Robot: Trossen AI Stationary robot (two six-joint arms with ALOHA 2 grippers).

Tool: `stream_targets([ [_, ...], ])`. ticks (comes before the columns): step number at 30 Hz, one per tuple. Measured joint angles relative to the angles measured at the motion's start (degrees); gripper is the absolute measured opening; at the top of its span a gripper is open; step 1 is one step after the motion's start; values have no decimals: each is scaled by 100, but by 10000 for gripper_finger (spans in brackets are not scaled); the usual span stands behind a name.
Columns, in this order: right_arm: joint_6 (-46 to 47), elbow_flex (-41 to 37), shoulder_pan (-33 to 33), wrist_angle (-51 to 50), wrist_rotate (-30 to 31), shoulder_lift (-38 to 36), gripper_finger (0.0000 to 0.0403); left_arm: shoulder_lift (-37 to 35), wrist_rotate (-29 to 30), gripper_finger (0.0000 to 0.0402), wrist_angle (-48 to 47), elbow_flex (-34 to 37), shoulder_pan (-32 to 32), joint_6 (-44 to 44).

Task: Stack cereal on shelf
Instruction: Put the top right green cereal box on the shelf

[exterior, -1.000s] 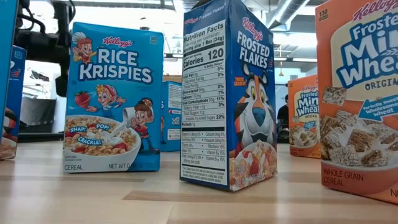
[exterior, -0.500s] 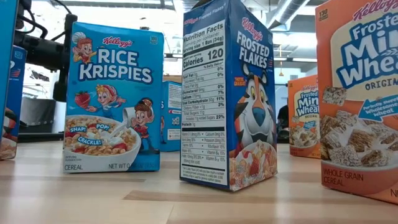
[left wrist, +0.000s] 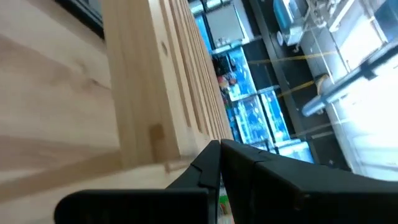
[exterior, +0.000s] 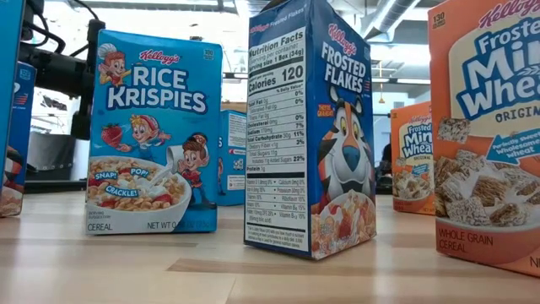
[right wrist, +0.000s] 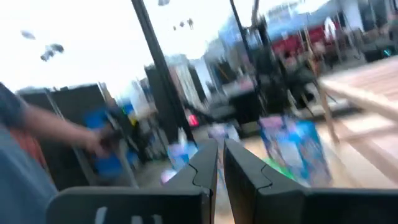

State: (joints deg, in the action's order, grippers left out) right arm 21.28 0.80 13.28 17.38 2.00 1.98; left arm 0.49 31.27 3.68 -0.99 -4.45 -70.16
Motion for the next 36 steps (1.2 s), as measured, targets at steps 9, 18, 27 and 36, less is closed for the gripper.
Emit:
stream_targets([
  [9,-364,770,0,1134,569,80,55,-2,-156,80,1912,0,0,1223],
  [18,-82,2881,68,-1849,442,1534,119,0,-509,256,2352,-101,0,1791],
  [27,1303,4860,216,-5301,557,2856,173,-2,-702,325,2237,-498,0,1911],
  [36,2465,5490,36,-7739,465,4080,134,-2,-840,325,2227,-654,0,1999],
])
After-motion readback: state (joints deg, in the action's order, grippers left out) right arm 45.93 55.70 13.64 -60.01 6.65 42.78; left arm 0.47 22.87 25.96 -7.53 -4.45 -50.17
